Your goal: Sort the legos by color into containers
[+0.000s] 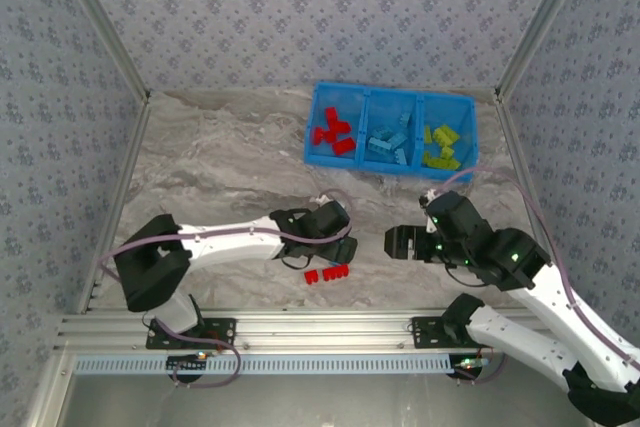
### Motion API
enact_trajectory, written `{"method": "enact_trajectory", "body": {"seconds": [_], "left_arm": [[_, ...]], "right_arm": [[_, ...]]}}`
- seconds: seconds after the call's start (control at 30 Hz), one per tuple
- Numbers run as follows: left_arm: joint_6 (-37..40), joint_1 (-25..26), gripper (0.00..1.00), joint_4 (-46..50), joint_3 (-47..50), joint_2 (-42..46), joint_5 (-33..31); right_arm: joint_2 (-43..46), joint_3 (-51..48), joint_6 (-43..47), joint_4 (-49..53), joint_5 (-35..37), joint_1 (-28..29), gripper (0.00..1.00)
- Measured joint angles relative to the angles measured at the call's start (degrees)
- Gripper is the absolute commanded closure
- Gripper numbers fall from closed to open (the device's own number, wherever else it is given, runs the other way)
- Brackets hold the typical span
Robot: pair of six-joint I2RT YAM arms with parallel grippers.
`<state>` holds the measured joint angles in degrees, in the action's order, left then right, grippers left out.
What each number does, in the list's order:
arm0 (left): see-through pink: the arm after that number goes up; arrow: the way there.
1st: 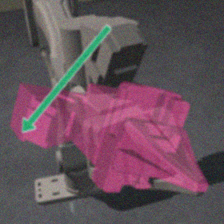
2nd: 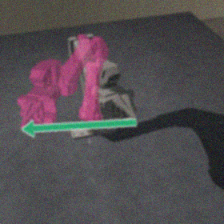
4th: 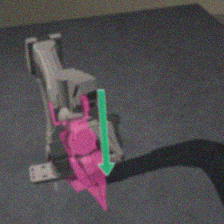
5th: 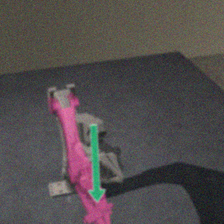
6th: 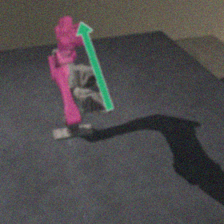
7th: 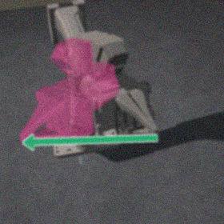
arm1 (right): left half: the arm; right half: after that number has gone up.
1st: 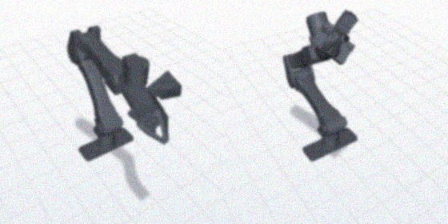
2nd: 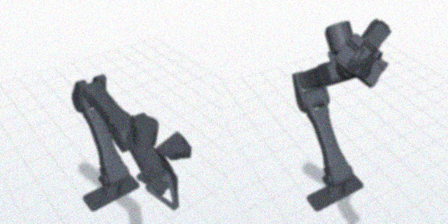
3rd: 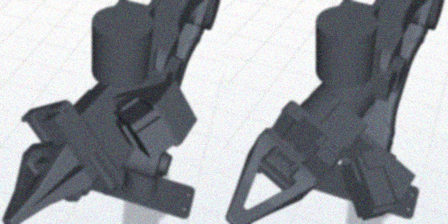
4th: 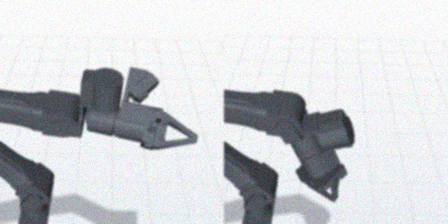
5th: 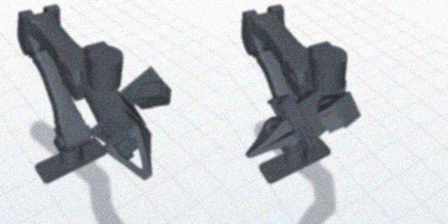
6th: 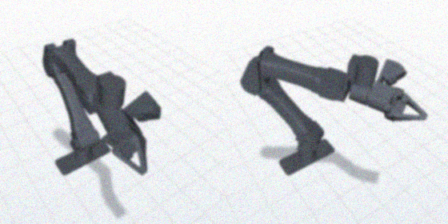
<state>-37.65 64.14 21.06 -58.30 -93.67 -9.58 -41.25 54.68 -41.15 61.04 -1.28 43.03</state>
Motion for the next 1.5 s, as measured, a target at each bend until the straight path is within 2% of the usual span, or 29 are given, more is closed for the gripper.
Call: {"method": "enact_trajectory", "body": {"seconds": [0.07, 0.43, 0.6, 0.7, 0.9, 1.1, 1.27, 1.4, 1.5], "left_arm": [[-0.28, 0.87, 0.12, 0.15, -1.95, -2.71, 0.31], [-3.48, 1.99, 0.58, 0.02, -3.91, -10.08, 0.17], [-4.07, 1.99, 0.72, 0.11, -4.92, -11.06, -0.09], [-4.02, 1.99, 0.76, -0.2, -5.05, -11.02, -0.44], [-0.35, 1.84, 0.79, -1.38, -7.13, -7.78, -3.72], [8.5, -1.44, 0.8, -5.99, -23.8, -10.19, -6.6], [17.11, -6.14, 0.78, -15.5, -38.86, -21.31, -8.09], [21.75, -8.94, 0.75, -17.55, -52.09, -33.73, -9.75], [23.89, -10.4, 0.57, -16.83, -63.34, -42.84, -11.04]], "right_arm": [[-0.09, -0.72, -0.76, 0.63, -0.72, 0.04, 0.09], [-3.17, -1.62, -1.53, 0.57, -2.34, 0.33, 0.08], [-3.32, -2.19, -1.53, 0.46, -2.69, 0.76, 0.07], [-3.3, -2.69, -1.53, 0.42, -2.69, 0.79, 0.08], [-0.42, -2.84, -1.81, -1.22, -1.36, 0.81, 0.07], [5.66, -1.18, -3.13, -1.38, 7.1, 0.79, 0.05], [6.75, -1.01, -4.42, -1.51, 10.75, 0.79, 0.05], [6.91, -1.03, -5.22, -1.49, 11.69, 0.81, 0.05], [8.11, -1.18, -6.01, -1.42, 12.24, 0.85, 0.05]]}}
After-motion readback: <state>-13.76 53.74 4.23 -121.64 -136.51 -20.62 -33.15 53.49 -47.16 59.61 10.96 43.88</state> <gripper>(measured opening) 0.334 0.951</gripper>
